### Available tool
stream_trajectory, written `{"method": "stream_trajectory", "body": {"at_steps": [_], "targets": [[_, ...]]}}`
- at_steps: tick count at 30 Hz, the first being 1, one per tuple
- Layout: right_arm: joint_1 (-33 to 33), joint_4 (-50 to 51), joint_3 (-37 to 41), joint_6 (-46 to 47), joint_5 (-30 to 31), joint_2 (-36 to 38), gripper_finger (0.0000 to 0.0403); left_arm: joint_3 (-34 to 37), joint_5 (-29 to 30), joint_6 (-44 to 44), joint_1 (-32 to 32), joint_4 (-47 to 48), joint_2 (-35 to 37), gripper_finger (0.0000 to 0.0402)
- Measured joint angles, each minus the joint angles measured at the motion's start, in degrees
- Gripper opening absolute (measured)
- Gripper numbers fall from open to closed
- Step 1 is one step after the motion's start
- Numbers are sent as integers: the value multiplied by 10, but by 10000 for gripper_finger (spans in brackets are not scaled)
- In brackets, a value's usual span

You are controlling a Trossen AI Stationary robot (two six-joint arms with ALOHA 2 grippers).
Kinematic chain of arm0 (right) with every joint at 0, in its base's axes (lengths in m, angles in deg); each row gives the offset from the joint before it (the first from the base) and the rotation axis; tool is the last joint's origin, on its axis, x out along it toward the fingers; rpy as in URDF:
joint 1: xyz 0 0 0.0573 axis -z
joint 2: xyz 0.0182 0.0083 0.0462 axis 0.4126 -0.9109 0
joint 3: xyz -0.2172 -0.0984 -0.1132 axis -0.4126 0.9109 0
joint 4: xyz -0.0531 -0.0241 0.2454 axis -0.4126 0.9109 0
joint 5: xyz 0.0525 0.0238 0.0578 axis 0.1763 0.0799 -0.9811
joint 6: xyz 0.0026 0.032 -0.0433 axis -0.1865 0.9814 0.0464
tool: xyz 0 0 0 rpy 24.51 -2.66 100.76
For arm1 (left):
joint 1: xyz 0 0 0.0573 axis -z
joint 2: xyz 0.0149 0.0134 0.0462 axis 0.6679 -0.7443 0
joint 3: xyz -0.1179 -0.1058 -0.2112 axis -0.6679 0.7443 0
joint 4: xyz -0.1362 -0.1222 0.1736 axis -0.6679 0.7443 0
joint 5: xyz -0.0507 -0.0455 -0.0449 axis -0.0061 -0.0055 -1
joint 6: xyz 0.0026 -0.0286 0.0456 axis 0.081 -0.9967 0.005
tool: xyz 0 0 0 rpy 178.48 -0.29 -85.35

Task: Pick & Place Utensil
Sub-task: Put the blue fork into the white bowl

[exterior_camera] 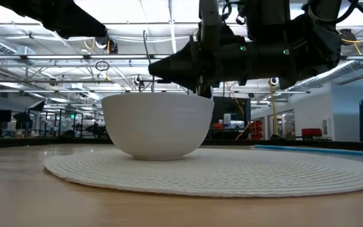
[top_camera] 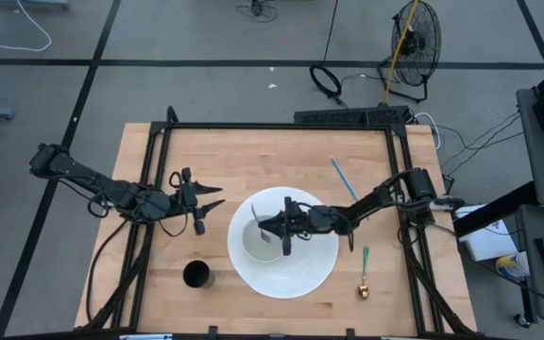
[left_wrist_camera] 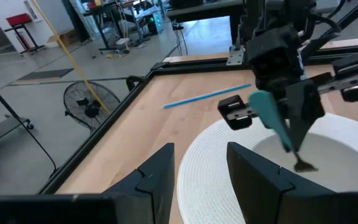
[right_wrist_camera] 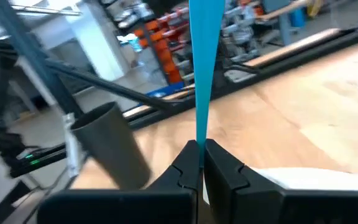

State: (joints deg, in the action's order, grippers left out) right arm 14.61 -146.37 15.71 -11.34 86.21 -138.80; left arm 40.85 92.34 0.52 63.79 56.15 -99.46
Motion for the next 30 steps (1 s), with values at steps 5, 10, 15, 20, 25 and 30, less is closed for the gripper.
{"method": "stream_trajectory", "body": {"at_steps": [5, 10, 15, 20, 25, 30], "targets": [[0, 43, -1, 9, 19, 5, 2, 0, 4, 1, 0, 0, 0, 152], [0, 48, -2, 10, 17, 5, 2, 0, 6, 1, 0, 1, 0, 152], [0, 60, -2, 12, 17, 5, 2, 0, 14, 2, 0, 0, 0, 152], [0, 80, -2, 28, 18, 5, 2, 0, 30, 5, 0, -1, 4, 152], [0, 82, -2, 19, 18, 5, 2, 0, 18, 5, 0, -1, 7, 152], [0, 75, -2, -11, 17, 5, 2, 0, -27, -3, 0, 1, 7, 152]]}}
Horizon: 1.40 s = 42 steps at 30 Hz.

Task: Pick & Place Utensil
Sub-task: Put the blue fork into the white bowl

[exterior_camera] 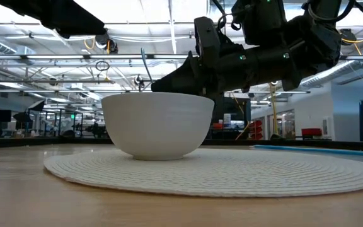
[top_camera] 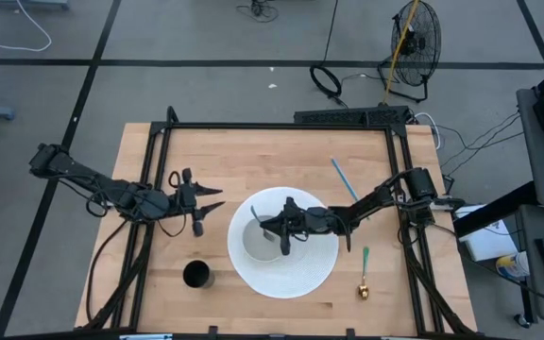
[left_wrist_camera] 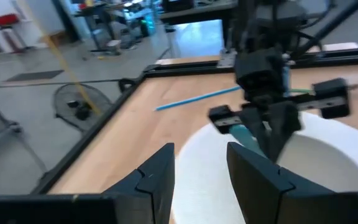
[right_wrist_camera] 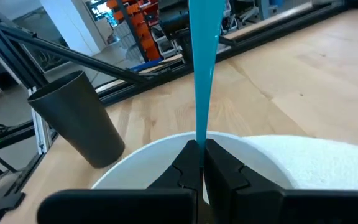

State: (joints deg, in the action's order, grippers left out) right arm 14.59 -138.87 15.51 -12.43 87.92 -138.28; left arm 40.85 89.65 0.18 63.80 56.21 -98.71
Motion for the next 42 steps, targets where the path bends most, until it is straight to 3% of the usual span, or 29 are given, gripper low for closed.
{"method": "stream_trajectory", "body": {"at_steps": [4, 8, 14, 24, 36, 42], "targets": [[0, -32, 0, -49, -25, 8, 2, 0, -44, -9, -1, -5, -2, 152], [2, -35, 0, -89, -19, 35, 2, 0, -101, -10, -17, -72, -28, 152], [3, -21, 0, -137, 4, 68, 2, 0, -213, -13, -65, -222, -120, 152], [3, 20, 1, -176, 22, 94, 2, 1, -319, -70, -140, -379, -247, 154], [4, 26, 1, -194, 50, 94, 2, 1, -325, -98, -174, -452, -295, 183], [4, 28, 1, -196, 52, 94, 2, 1, -321, -96, -174, -469, -295, 151]]}}
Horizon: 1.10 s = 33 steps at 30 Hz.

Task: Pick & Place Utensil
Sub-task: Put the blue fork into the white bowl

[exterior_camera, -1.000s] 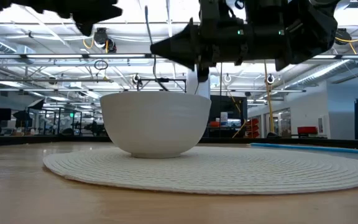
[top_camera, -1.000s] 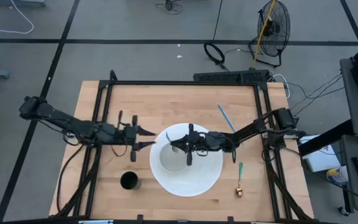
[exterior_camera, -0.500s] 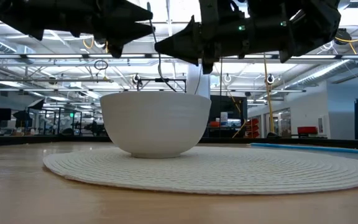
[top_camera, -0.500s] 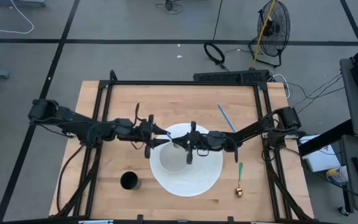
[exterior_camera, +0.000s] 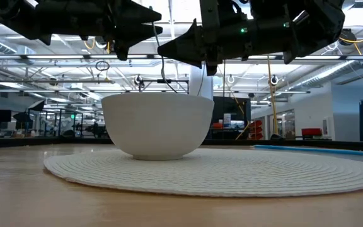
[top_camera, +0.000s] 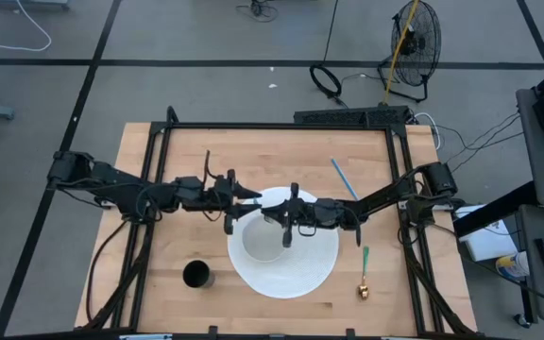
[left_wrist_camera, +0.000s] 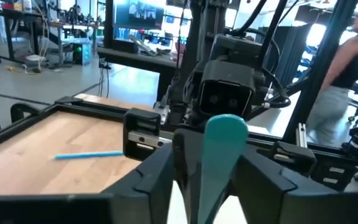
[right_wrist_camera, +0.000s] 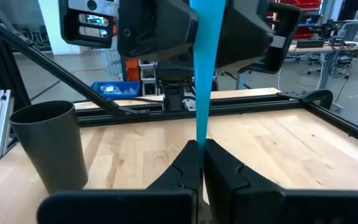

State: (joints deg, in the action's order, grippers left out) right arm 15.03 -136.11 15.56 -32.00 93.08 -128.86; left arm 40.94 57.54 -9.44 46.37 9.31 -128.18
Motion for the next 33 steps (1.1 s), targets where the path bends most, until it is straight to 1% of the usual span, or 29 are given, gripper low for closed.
{"method": "stream_trajectory", "body": {"at_steps": [5, 9, 11, 19, 23, 27, 30, 33], "targets": [[1, 1, 0, 0, 4, 0, 2, 0, 0, 6, 0, 0, 0, 85], [0, 0, 0, -9, 15, 0, 1, 0, 3, 29, 1, -1, 0, 28], [0, 0, 0, -10, 11, 0, 1, 0, 4, 40, 2, -1, 0, 9], [0, 1, 0, -12, 12, 0, 2, 0, -3, 56, 2, -2, 0, 5], [0, 1, 0, -13, 11, 0, 16, 0, -6, 58, 2, -3, 0, 5], [-1, 2, 0, -31, 6, 0, 50, -5, -35, 54, 0, -3, 0, 4], [-6, 1, 0, -43, 6, 0, 91, -11, -60, 48, 0, -3, 0, 3], [-9, 15, 2, -49, 6, 11, 136, -18, -69, 39, 0, 12, 0, 3]]}}
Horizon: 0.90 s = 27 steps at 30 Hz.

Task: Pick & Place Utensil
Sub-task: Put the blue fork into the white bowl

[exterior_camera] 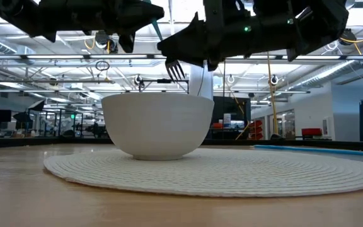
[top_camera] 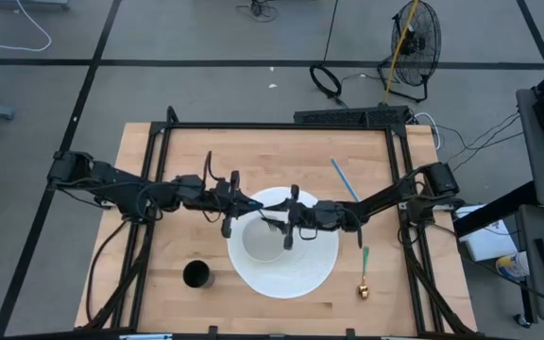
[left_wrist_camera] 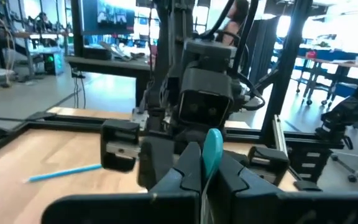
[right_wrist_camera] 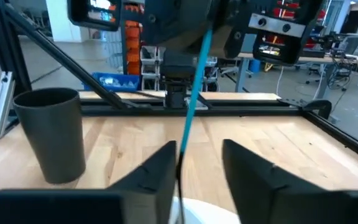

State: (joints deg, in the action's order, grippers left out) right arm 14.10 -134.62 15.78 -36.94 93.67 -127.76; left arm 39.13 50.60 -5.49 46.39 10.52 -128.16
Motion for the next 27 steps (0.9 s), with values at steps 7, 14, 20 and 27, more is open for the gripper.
{"method": "stream_trajectory", "body": {"at_steps": [7, 14, 20, 27], "targets": [[-15, 99, 22, -19, 3, 101, 223, -7, -26, -47, -14, 60, 1, 3], [-47, 209, 71, -38, 12, 259, 263, -7, -30, -73, -28, 107, 1, 3], [-77, 334, 110, -48, 84, 408, 260, -7, -30, -79, -29, 113, -21, 3], [-101, 536, 116, -1, 95, 572, 252, -7, -70, -100, -40, 38, -88, 3]]}}
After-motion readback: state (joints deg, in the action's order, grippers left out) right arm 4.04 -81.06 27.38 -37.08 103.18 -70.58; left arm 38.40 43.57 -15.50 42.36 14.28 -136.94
